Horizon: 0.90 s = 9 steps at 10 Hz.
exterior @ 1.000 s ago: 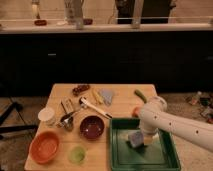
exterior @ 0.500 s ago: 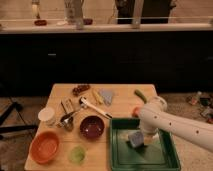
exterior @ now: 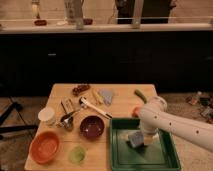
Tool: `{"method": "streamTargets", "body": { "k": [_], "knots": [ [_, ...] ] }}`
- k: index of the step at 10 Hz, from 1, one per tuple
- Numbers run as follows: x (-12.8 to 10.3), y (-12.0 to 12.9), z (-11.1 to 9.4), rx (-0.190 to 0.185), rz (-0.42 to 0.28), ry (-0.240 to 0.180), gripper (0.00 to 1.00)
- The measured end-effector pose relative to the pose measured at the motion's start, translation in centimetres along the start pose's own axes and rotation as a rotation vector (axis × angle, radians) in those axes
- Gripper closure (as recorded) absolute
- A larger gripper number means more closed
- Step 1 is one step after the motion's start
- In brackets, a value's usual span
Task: Place sponge in tray
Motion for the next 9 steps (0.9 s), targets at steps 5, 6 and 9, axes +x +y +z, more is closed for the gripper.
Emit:
{"method": "streamTargets", "body": {
  "k": [5,6,9],
  "knots": [
    [0.00,0.00,0.00,0.000,0.000,0.000,0.20],
    [0.00,0.00,0.00,0.000,0.000,0.000,0.20],
    [0.00,0.00,0.00,0.000,0.000,0.000,0.20]
  ]
}}
